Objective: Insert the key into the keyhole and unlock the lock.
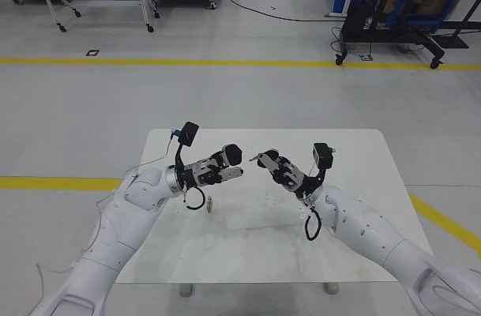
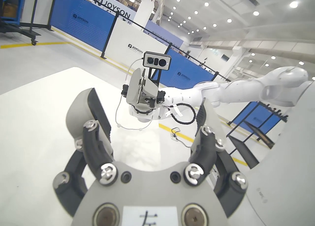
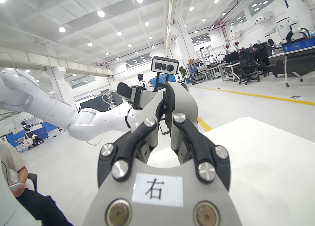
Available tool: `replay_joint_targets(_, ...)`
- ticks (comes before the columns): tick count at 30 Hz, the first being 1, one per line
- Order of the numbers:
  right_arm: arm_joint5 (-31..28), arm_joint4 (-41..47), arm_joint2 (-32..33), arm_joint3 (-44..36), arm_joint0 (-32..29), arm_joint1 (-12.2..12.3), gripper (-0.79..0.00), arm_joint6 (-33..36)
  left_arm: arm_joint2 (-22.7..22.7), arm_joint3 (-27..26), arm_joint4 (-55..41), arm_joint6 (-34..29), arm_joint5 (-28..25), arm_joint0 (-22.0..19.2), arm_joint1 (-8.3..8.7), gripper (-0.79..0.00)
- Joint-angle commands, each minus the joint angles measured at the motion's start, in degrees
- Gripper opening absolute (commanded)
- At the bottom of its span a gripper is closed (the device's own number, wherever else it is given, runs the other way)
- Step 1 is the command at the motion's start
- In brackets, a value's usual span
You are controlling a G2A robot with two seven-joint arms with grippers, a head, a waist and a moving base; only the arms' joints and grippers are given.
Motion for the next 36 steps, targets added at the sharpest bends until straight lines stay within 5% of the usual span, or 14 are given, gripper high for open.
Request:
replay_joint_targets(1,0.0,1.5,-1.2,0.1,0.4,-0.1,-0.785,0.0,0.0,-0.6,2.6,1.4,0.0,0.6,-0.02,-0.446)
replay_joint_targets(5,0.0,1.5,-1.2,0.1,0.4,-0.1,-0.785,0.0,0.0,-0.6,2.6,1.4,0.0,0.6,-0.02,-0.533)
replay_joint_targets(18,0.0,1.5,-1.2,0.1,0.4,-0.1,-0.785,0.0,0.0,-0.6,2.6,1.4,0.0,0.6,-0.02,-0.44)
replay_joint_targets(28,0.0,1.5,-1.2,0.1,0.4,-0.1,-0.785,0.0,0.0,-0.6,2.6,1.4,0.0,0.6,-0.02,-0.533)
replay_joint_targets(29,0.0,1.5,-1.2,0.1,0.4,-0.1,-0.785,0.0,0.0,-0.6,2.6,1.4,0.0,0.6,-0.02,-0.486)
replay_joint_targets(30,0.0,1.5,-1.2,0.1,0.4,-0.1,-0.785,0.0,0.0,-0.6,2.6,1.4,0.0,0.6,-0.02,-0.345)
replay_joint_targets(31,0.0,1.5,-1.2,0.1,0.4,-0.1,-0.785,0.0,-0.8,-0.1,4.7,1.8,0.8,0.2,0.09,0.0)
replay_joint_targets(36,0.0,1.5,-1.2,0.1,0.4,-0.1,-0.785,0.0,-2.1,0.0,8.5,3.5,2.0,0.0,0.17,0.0)
